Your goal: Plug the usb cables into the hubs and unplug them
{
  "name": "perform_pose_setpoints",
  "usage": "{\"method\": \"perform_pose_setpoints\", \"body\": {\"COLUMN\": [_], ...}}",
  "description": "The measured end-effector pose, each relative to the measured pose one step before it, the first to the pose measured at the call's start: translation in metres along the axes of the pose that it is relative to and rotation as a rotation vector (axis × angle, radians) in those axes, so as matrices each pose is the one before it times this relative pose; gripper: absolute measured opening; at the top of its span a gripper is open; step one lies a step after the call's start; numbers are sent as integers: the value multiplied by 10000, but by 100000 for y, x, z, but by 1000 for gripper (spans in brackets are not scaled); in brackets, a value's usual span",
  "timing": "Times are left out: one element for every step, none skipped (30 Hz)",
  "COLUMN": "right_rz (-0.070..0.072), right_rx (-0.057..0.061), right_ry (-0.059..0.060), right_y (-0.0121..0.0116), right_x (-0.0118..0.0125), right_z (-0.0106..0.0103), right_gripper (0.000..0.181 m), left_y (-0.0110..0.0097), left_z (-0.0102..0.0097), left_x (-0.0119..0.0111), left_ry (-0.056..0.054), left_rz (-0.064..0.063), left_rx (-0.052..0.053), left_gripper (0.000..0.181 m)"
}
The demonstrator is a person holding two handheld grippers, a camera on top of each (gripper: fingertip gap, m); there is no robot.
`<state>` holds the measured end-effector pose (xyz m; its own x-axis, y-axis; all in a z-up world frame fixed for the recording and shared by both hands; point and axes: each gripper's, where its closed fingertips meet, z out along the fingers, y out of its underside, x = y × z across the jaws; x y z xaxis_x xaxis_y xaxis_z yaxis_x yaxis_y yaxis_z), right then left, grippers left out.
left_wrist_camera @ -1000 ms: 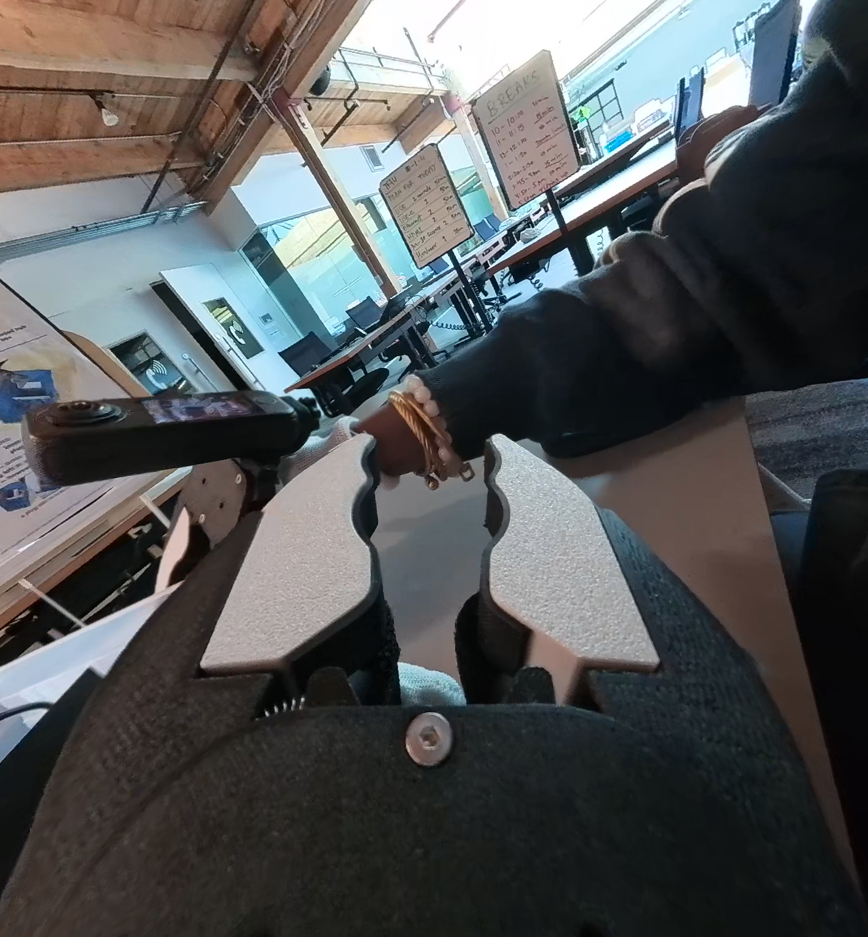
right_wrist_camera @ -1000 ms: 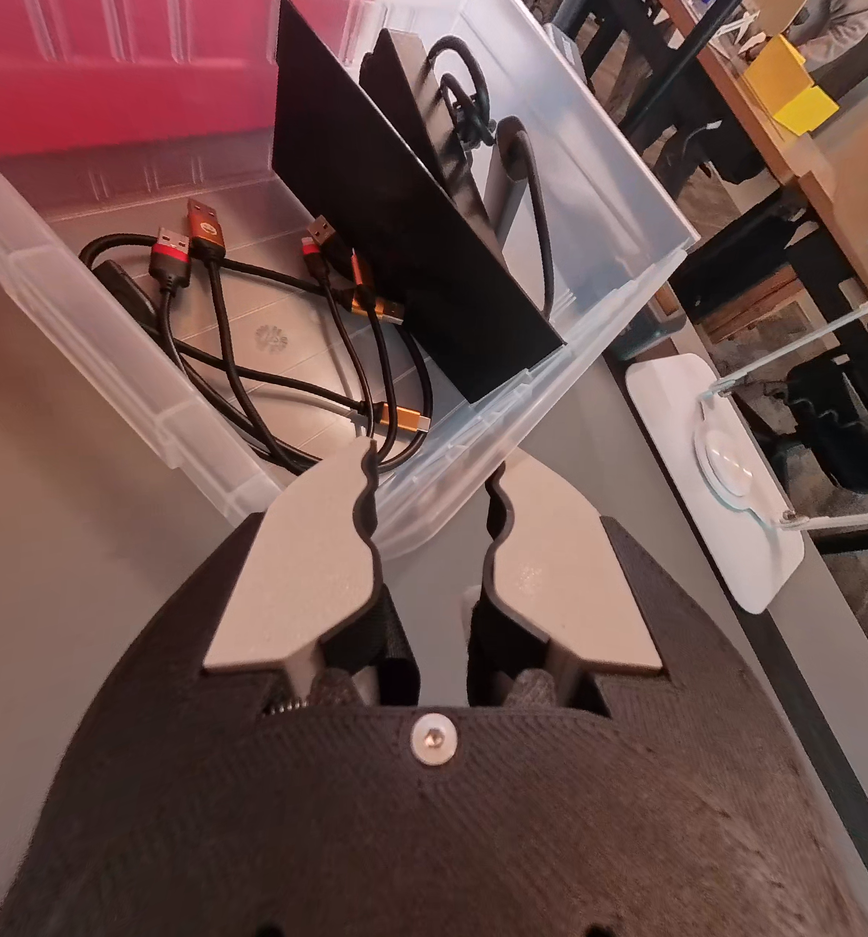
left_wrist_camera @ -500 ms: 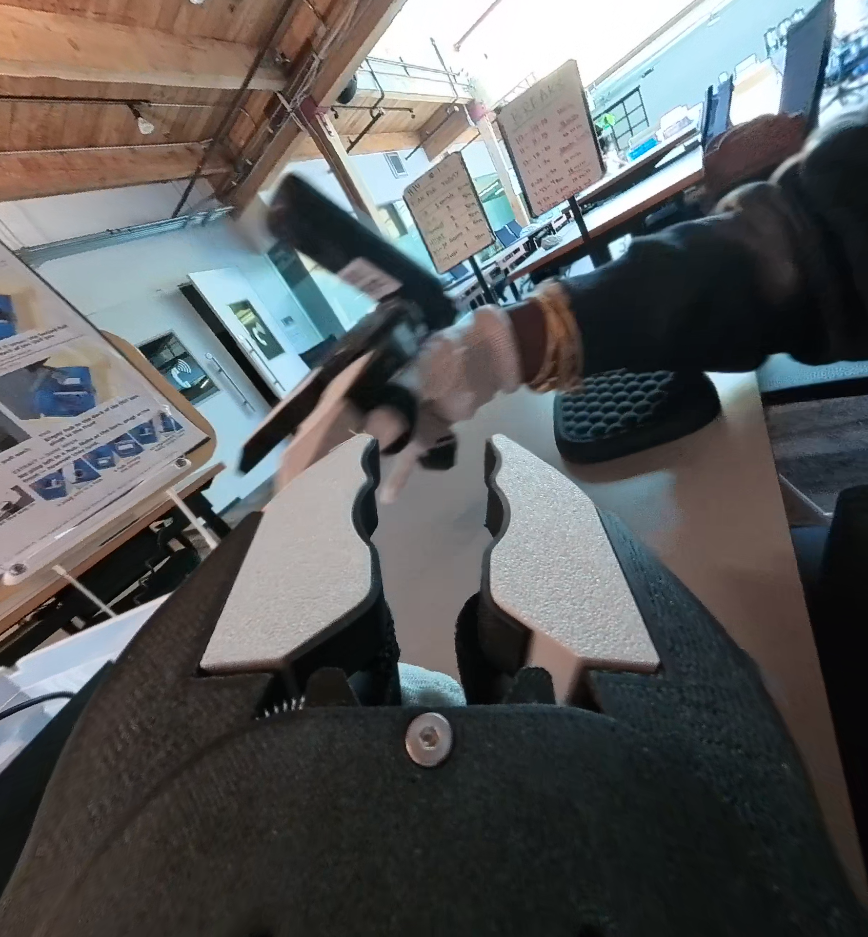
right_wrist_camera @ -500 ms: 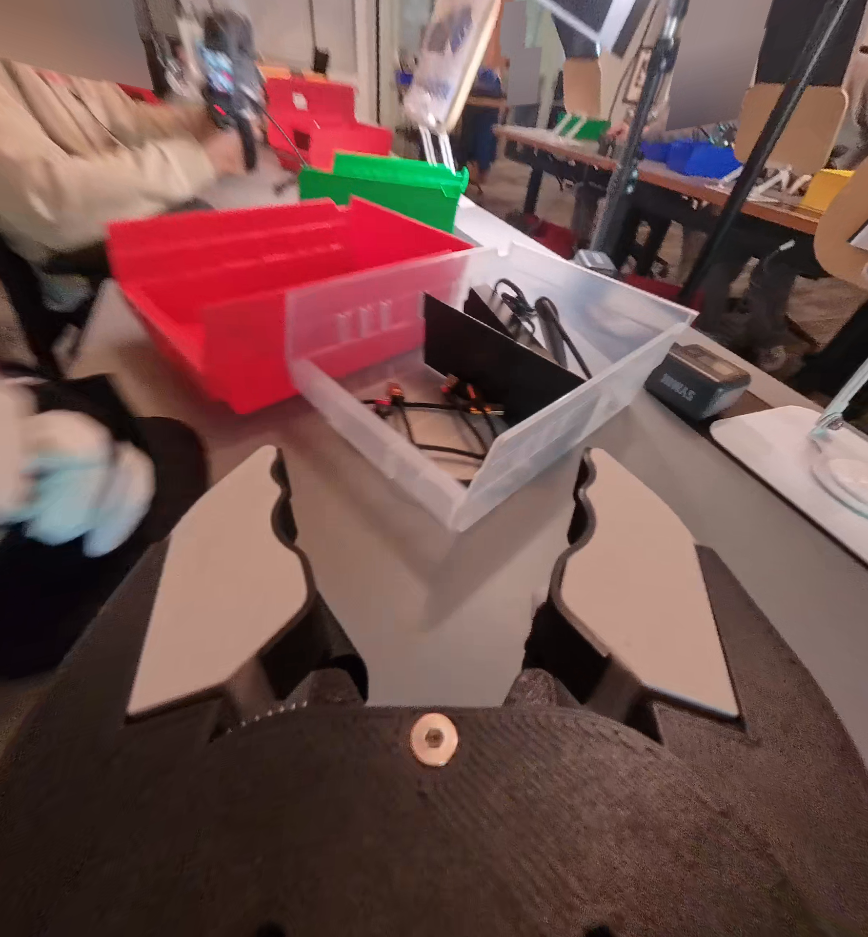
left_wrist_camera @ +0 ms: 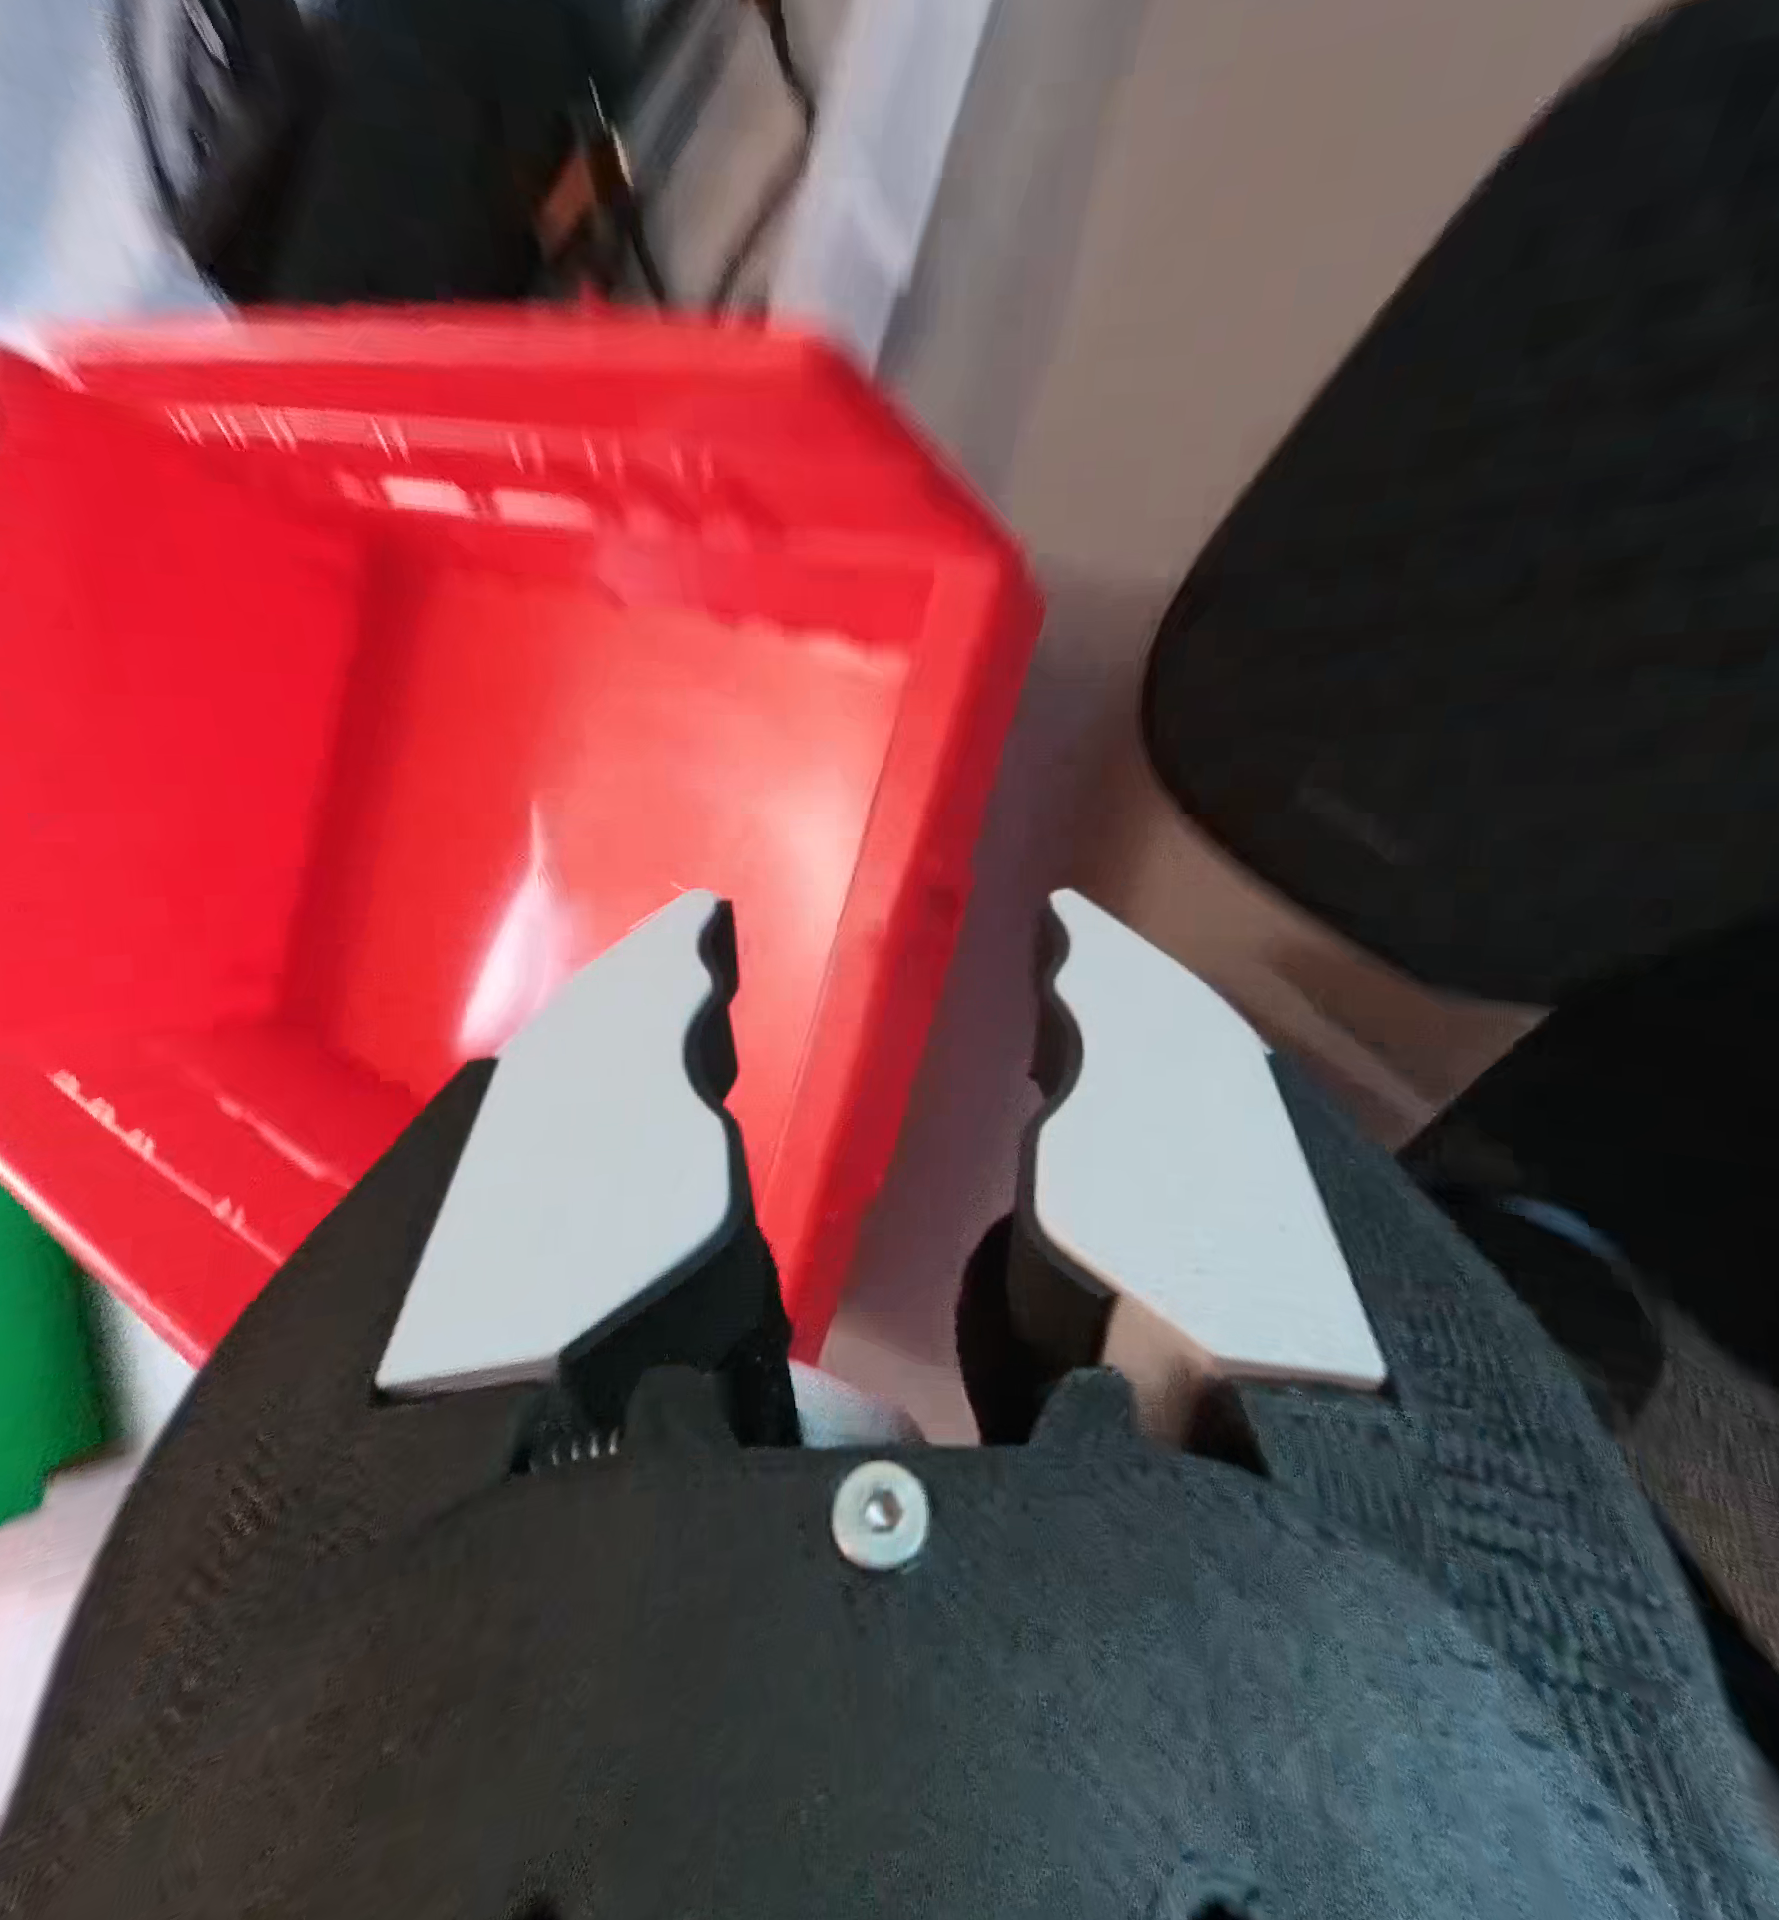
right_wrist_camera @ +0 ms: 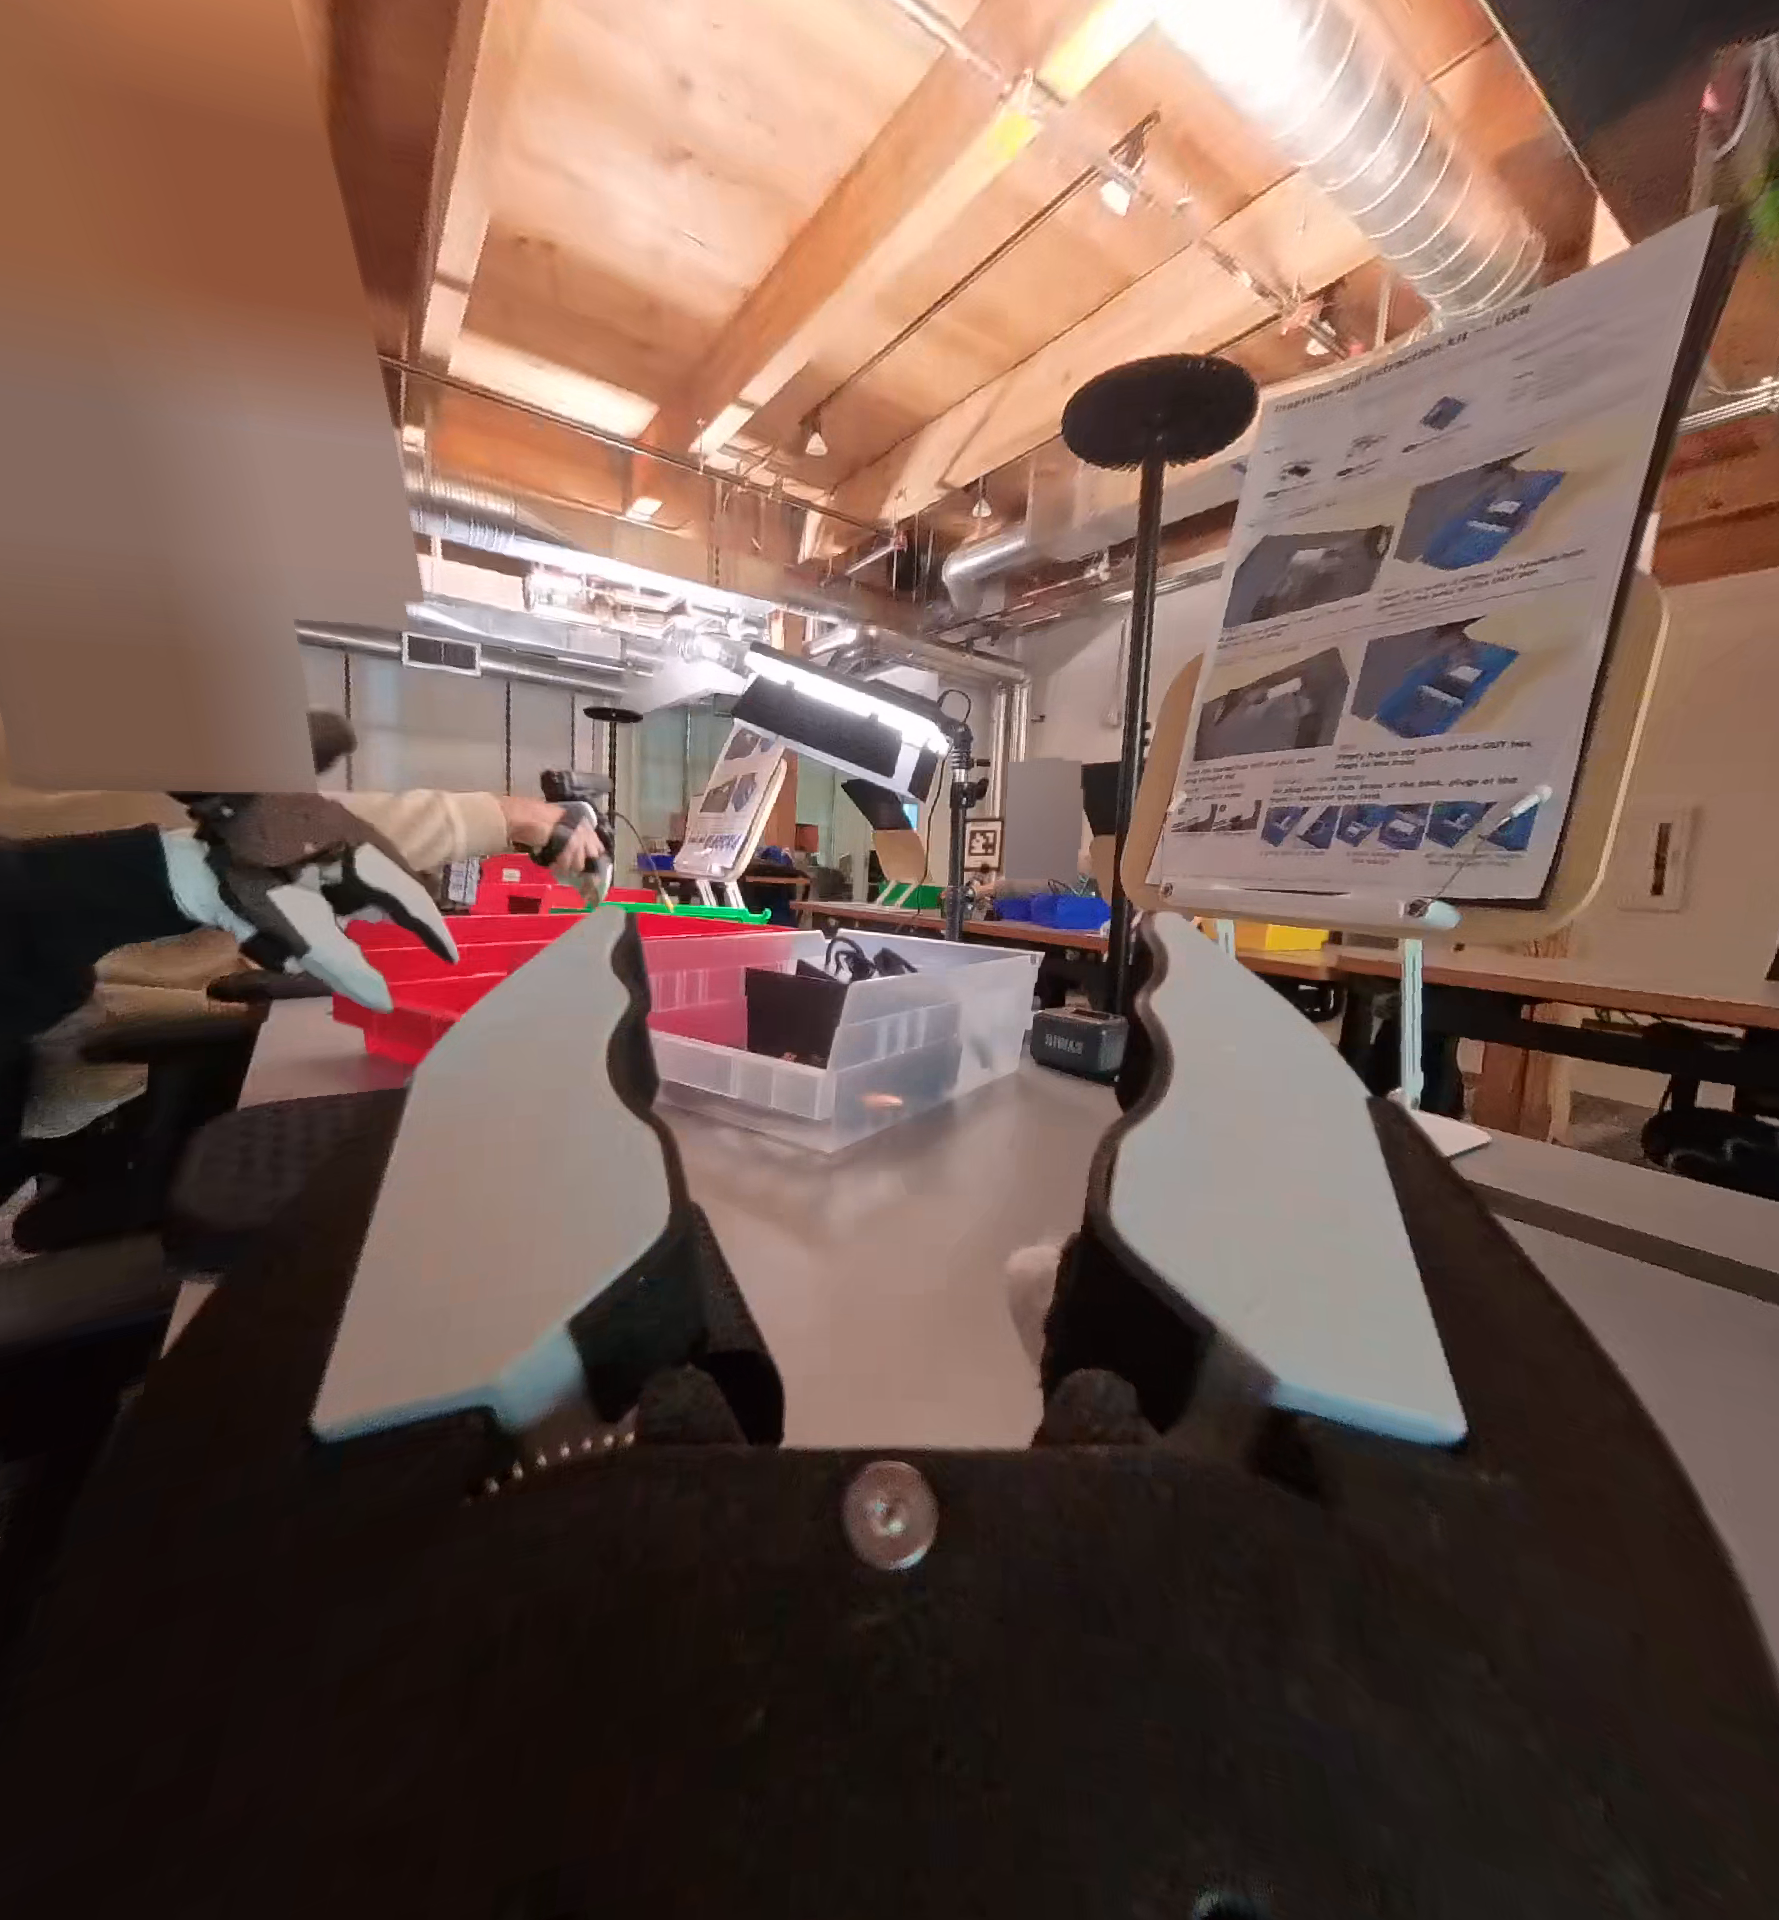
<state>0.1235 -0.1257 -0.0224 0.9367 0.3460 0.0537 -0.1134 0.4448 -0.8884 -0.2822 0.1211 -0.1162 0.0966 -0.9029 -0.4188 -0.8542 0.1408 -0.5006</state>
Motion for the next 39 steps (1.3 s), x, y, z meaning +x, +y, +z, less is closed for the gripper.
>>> {"method": "perform_pose_setpoints", "body": {"right_rz": [-93,-202,-207,-177,-134,-53,44,104,121,105,69,28,-9,-45,-72,-72,-46,-8,26,45,42,30,14,2,-7,-16,-20,-21,-25,-24,-20,-17,-9,-8,-11,-14,-21,-33,-46], "right_rx": [-113,-180,-190,-135,-39,20,52,107,124,99,48,-1,-36,-40,-24,-8,-7,-10,-9,-1,9,21,25,16,-5,-18,-18,-12,-7,-5,-9,-12,-14,-13,-7,-5,-6,-3,6], "right_ry": [-102,-205,-182,-92,-54,-9,43,70,99,86,48,-4,-26,-25,-23,-15,-8,-2,6,13,21,25,15,11,5,-7,-6,-1,-2,0,-3,-13,-2,-3,-8,3,4,-5,-10], "right_y": [99,219,343,247,38,-23,-40,-140,-163,-129,-44,21,75,72,34,18,12,23,28,16,-11,-25,-35,-21,7,34,35,13,7,17,13,21,23,27,20,21,13,1,-5], "right_x": [-220,-435,-405,-276,-182,-56,93,185,244,215,150,22,-33,-73,-94,-88,-50,0,31,64,67,63,39,14,-7,-19,-24,-19,-25,-21,-17,-38,-11,-9,-32,-2,-22,-33,-52], "right_z": [130,179,179,148,70,1,-56,-93,-108,-79,-34,5,35,29,19,18,0,13,15,6,-11,-20,-17,-13,4,15,18,19,1,7,4,15,6,15,2,8,-2,8,-15], "right_gripper": [89,89,89,90,90,90,89,89,88,87,87,86,86,86,85,85,85,84,83,83,82,82,82,81,81,81,80,80,80,80,79,79,79,79,79,79,78,78,78], "left_y": [1575,1379,983,563,267,158,128,-448,-127,-45,-30,-65,27,130,73,-6,7,28,151,365,280,-87,110,296,276,316,217,46,-103,-223,-305,-398,-506,-655,-828,-1025,-1192,-1340,-1502], "left_z": [600,710,757,771,741,682,542,156,133,135,149,99,23,14,30,23,1,-46,-117,-226,-208,-262,-269,-248,-289,-332,-390,-448,-492,-521,-554,-552,-536,-530,-512,-496,-446,-391,-332], "left_x": [-285,-292,-263,-186,-182,-228,-31,-28,-7,174,275,-48,-8,-96,-201,-225,-182,-188,-331,-424,6,-40,-127,-304,-484,-624,-769,-848,-919,-977,-1034,-1057,-1060,-1013,-908,-767,-648,-499,-366], "left_ry": [8,-60,-41,22,32,-13,91,90,81,191,274,86,140,-5,-276,-463,-523,-598,-749,-821,-332,-260,-357,-440,-494,-473,-397,-313,-249,-228,-252,-307,-357,-366,-322,-248,-191,-140,-79], "left_rz": [232,318,263,177,158,167,198,106,131,99,26,-79,-81,64,252,261,211,178,239,364,38,-163,64,151,146,110,-2,-176,-272,-332,-279,-215,-115,-49,47,86,90,112,117], "left_rx": [-753,-717,-535,-330,-197,-174,-182,213,27,49,88,159,85,-73,-102,-149,-243,-317,-405,-514,-370,24,-71,-248,-226,-237,-155,-8,81,110,100,83,76,77,114,171,215,244,296], "left_gripper": [57,59,60,60,60,60,58,54,50,43,32,31,31,31,31,30,30,31,30,30,30,30,30,30,30,30,30,30,30,30,30,29,29,29,30,29,29,29,29]}}
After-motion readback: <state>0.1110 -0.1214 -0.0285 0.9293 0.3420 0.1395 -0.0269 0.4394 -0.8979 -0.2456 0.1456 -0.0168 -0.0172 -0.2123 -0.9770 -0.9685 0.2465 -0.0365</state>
